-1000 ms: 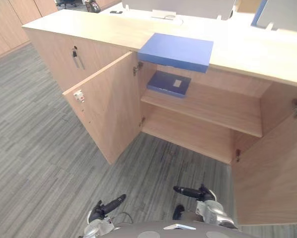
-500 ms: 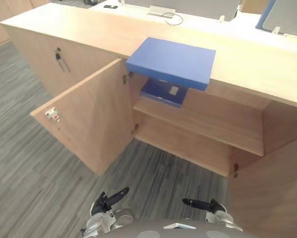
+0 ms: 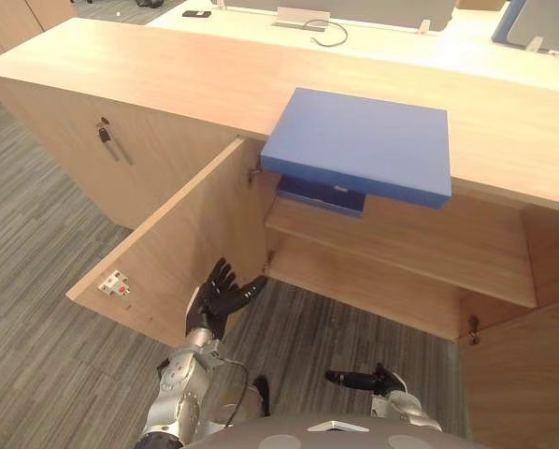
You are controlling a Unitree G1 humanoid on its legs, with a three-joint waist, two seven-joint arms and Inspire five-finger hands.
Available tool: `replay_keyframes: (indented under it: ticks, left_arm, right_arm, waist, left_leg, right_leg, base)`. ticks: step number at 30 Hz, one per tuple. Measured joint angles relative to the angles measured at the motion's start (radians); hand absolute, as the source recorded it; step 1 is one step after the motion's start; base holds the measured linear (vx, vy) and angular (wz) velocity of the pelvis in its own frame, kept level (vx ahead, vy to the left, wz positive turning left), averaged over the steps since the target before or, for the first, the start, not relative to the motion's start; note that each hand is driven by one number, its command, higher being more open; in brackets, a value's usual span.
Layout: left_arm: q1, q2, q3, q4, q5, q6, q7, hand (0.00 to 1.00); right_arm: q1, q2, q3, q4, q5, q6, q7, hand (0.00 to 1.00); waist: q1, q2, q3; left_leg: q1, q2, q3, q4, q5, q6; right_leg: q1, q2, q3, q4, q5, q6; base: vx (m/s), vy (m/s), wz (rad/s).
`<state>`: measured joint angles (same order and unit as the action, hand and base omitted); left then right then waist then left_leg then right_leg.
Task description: Walk over to the cabinet, pick up the folder, carry it to the office cabinet, place the folder inside the office cabinet, then close the office cabinet door
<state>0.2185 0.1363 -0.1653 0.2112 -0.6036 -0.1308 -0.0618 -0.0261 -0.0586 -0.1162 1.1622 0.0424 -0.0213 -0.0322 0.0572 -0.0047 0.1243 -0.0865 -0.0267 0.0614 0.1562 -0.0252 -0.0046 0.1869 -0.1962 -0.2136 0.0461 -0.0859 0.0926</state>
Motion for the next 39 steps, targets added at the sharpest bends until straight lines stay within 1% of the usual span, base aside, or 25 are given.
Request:
replay_keyframes:
  ticks: [2,3,4,5,7,8,9,11,12,13,15,16,17,18,20,21,23,26,29,31,32,33,35,38,39]
  left_arm:
    - [0.026,-0.001,-0.040,-0.101,-0.038,0.002,-0.008,1.00]
    - [0.032,-0.001,-0.054,-0.126,-0.050,0.004,-0.009,1.00]
    - [0.042,-0.003,-0.080,-0.178,-0.056,0.005,-0.011,1.00]
    - [0.058,-0.004,-0.098,-0.242,-0.052,0.005,-0.012,1.00]
    - [0.068,-0.005,-0.109,-0.317,-0.032,0.004,-0.012,1.00]
    - [0.064,-0.008,-0.106,-0.378,0.023,0.002,-0.003,1.00]
    - [0.066,-0.012,-0.100,-0.396,0.045,0.000,0.001,1.00]
    - [0.067,-0.025,-0.082,-0.440,0.151,0.000,0.040,1.00]
    - [0.067,-0.036,-0.063,-0.461,0.239,-0.001,0.078,1.00]
    - [0.067,-0.055,-0.033,-0.476,0.325,-0.006,0.121,1.00]
    - [0.066,-0.090,0.022,-0.492,0.489,-0.028,0.236,1.00]
    - [0.066,-0.101,0.035,-0.502,0.525,-0.028,0.266,1.00]
    - [0.066,-0.112,0.058,-0.527,0.586,-0.028,0.325,1.00]
    - [0.065,-0.115,0.064,-0.539,0.620,-0.028,0.355,1.00]
    - [0.062,-0.119,0.086,-0.579,0.719,-0.028,0.440,1.00]
    - [0.057,-0.119,0.089,-0.584,0.743,-0.028,0.454,1.00]
    - [0.023,-0.120,0.094,-0.589,0.817,-0.021,0.503,1.00]
    - [-0.018,-0.120,0.101,-0.590,0.901,-0.016,0.544,1.00]
    - [-0.050,-0.122,0.107,-0.596,0.941,-0.015,0.569,1.00]
    - [-0.068,-0.122,0.106,-0.596,0.987,-0.009,0.588,1.00]
    - [-0.080,-0.120,0.106,-0.596,1.036,0.004,0.598,1.00]
    - [-0.094,-0.117,0.105,-0.596,1.080,0.012,0.599,1.00]
    - [-0.109,-0.110,0.105,-0.596,1.122,0.018,0.599,1.00]
    - [-0.151,-0.067,0.103,-0.595,1.176,0.027,0.598,1.00]
    - [-0.160,-0.054,0.105,-0.590,1.198,0.027,0.598,1.00]
  right_arm:
    - [0.003,-0.007,0.017,0.000,-0.001,0.000,0.004,1.00]
    - [0.006,-0.011,0.025,0.000,-0.002,0.000,0.003,1.00]
    - [0.014,-0.021,0.040,0.000,-0.007,0.000,0.003,1.00]
    - [0.016,-0.027,0.048,0.000,-0.007,0.001,0.003,1.00]
    - [0.021,-0.032,0.050,-0.001,-0.008,0.000,0.002,1.00]
    - [0.025,-0.035,0.050,0.000,-0.008,0.001,0.003,1.00]
    - [0.027,-0.035,0.048,-0.001,-0.006,0.001,0.003,1.00]
    - [0.034,-0.038,0.049,-0.002,-0.006,0.001,0.003,1.00]
    - [0.043,-0.039,0.050,-0.001,-0.007,0.001,0.001,1.00]
    - [0.050,-0.038,0.050,-0.001,-0.007,0.001,0.001,1.00]
    - [0.058,-0.040,0.050,0.001,-0.007,0.000,-0.005,1.00]
    - [0.061,-0.042,0.050,0.001,-0.007,-0.003,-0.007,1.00]
    - [0.063,-0.040,0.050,0.002,-0.006,-0.006,-0.015,1.00]
    - [0.065,-0.038,0.050,0.002,-0.006,-0.006,-0.019,1.00]
    - [0.069,-0.026,0.049,0.003,-0.006,-0.006,-0.027,1.00]
    - [0.070,-0.022,0.049,0.003,-0.006,-0.006,-0.028,1.00]
    - [0.070,-0.007,0.049,0.005,-0.005,-0.006,-0.031,1.00]
    - [0.070,0.003,0.048,0.009,-0.004,-0.006,-0.041,1.00]
    - [0.069,0.004,0.047,0.007,0.002,-0.007,-0.041,1.00]
    - [0.069,0.003,0.046,0.007,0.004,-0.007,-0.041,1.00]
    - [0.069,0.003,0.046,0.006,0.003,-0.007,-0.041,1.00]
    - [0.070,0.002,0.046,0.005,0.003,-0.007,-0.042,1.00]
    - [0.071,0.002,0.046,0.005,0.003,-0.007,-0.044,1.00]
    - [0.069,0.002,0.046,0.003,0.003,-0.008,-0.044,1.00]
    - [0.066,0.003,0.046,0.001,0.002,-0.007,-0.044,1.00]
  waist:
    - [-0.004,0.002,-0.001]
    - [-0.005,0.003,-0.002]
    - [-0.006,0.008,-0.005]
    - [-0.006,0.012,-0.010]
    - [-0.006,0.018,-0.021]
    - [-0.005,0.019,-0.021]
    - [-0.005,0.021,-0.023]
    - [-0.005,0.025,-0.038]
    - [-0.001,0.020,-0.048]
    - [0.005,0.022,-0.060]
    - [0.010,0.022,-0.074]
    - [0.010,0.020,-0.075]
    - [0.014,0.014,-0.075]
    - [0.017,0.009,-0.076]
    - [0.020,-0.011,-0.082]
    - [0.020,-0.020,-0.083]
    - [0.019,-0.051,-0.085]
    - [0.008,-0.069,-0.096]
    - [-0.006,-0.066,-0.099]
    - [-0.008,-0.063,-0.100]
    - [-0.009,-0.061,-0.101]
    - [-0.009,-0.060,-0.102]
    - [-0.010,-0.060,-0.103]
    - [-0.017,-0.060,-0.103]
    - [-0.018,-0.060,-0.103]
  left_leg:
    - [0.023,-0.003,0.003,-0.081,0.049,-0.002]
    - [0.032,-0.003,0.003,-0.103,0.061,-0.003]
    - [0.050,-0.003,0.003,-0.144,0.085,-0.005]
    - [0.069,-0.003,0.003,-0.188,0.107,-0.005]
    - [0.085,-0.005,0.002,-0.244,0.135,-0.007]
    - [0.079,-0.006,0.000,-0.246,0.141,-0.008]
    - [0.080,-0.006,0.000,-0.246,0.143,-0.008]
    - [0.081,-0.011,-0.006,-0.247,0.147,-0.011]
    - [0.081,-0.011,-0.012,-0.247,0.146,-0.014]
    - [0.081,-0.011,-0.016,-0.247,0.147,-0.015]
    - [0.078,-0.011,-0.019,-0.247,0.148,-0.016]
    - [0.077,-0.008,-0.020,-0.247,0.148,-0.017]
    - [0.073,-0.005,-0.021,-0.246,0.149,-0.018]
    - [0.071,-0.005,-0.022,-0.246,0.149,-0.017]
    - [0.066,-0.005,-0.022,-0.243,0.153,-0.011]
    - [0.064,-0.005,-0.022,-0.243,0.153,-0.011]
    - [0.059,-0.004,-0.016,-0.242,0.154,-0.011]
    - [0.061,-0.004,-0.001,-0.243,0.152,-0.012]
    - [0.062,0.000,0.009,-0.245,0.146,-0.021]
    - [0.064,0.004,0.017,-0.246,0.145,-0.023]
    - [0.069,0.004,0.022,-0.246,0.143,-0.025]
    - [0.075,0.003,0.027,-0.246,0.142,-0.027]
    - [0.076,0.004,0.029,-0.246,0.142,-0.027]
    - [0.077,0.005,0.031,-0.246,0.142,-0.026]
    - [0.078,0.004,0.031,-0.246,0.144,-0.024]
  right_leg:
    - [-0.013,-0.001,0.001,-0.012,0.000,0.000]
    - [-0.013,0.000,0.001,-0.014,0.000,0.000]
    - [-0.015,0.002,0.001,-0.015,0.000,0.000]
    - [-0.020,0.005,0.001,-0.018,0.000,0.001]
    - [-0.030,0.007,0.001,-0.028,-0.002,0.000]
    - [-0.030,0.003,0.001,-0.036,-0.014,0.003]
    - [-0.030,0.003,0.001,-0.035,-0.017,0.003]
    - [-0.030,0.004,-0.001,-0.030,-0.034,-0.001]
    - [-0.028,0.005,-0.004,-0.030,-0.035,0.000]
    - [-0.028,0.006,-0.004,-0.030,-0.036,0.001]
    - [-0.028,0.006,-0.005,-0.030,-0.035,0.003]
    - [-0.029,0.006,-0.004,-0.031,-0.035,0.005]
    - [-0.031,0.006,-0.004,-0.031,-0.033,0.008]
    - [-0.033,0.007,-0.004,-0.032,-0.031,0.012]
    - [-0.036,0.007,-0.004,-0.032,-0.024,0.023]
    - [-0.037,0.007,-0.004,-0.032,-0.022,0.024]
    - [-0.044,0.008,0.002,-0.032,-0.019,0.028]
    - [-0.050,0.005,0.019,-0.030,-0.018,0.028]
    - [-0.059,0.006,0.031,-0.023,-0.018,0.028]
    - [-0.065,0.008,0.040,-0.017,-0.019,0.026]
    - [-0.065,0.010,0.046,-0.014,-0.022,0.021]
    - [-0.064,0.011,0.051,-0.012,-0.027,0.013]
    - [-0.064,0.012,0.053,-0.012,-0.029,0.011]
    - [-0.065,0.012,0.056,-0.014,-0.027,0.013]
    - [-0.063,0.012,0.054,-0.016,-0.030,0.009]
  base:
    - [-0.06,-0.050,-0.10]
    - [-0.08,-0.058,-0.08]
    - [-0.09,-0.050,-0.12]
    - [-0.10,-0.045,-0.15]
    - [-0.10,-0.034,-0.16]
    - [-0.11,-0.039,-0.09]
    - [-0.11,-0.034,-0.01]
    - [-0.10,-0.009,0.07]
    - [-0.07,-0.009,0.09]
    - [-0.06,-0.015,0.07]
    - [-0.02,-0.007,0.02]
    - [-0.01,-0.015,0.04]
    - [0.00,-0.015,0.03]
    - [0.01,-0.016,0.04]
    - [0.02,-0.005,0.01]
    - [0.04,-0.012,-0.02]
    - [0.02,-0.009,-0.07]
    - [0.00,0.003,-0.13]
    - [-0.04,0.005,-0.13]
    - [-0.04,-0.001,-0.12]
    - [-0.05,0.003,-0.14]
    - [-0.04,0.003,-0.13]
    - [-0.02,-0.002,-0.06]
    - [-0.01,-0.002,-0.01]
    - [0.00,0.000,0.00]
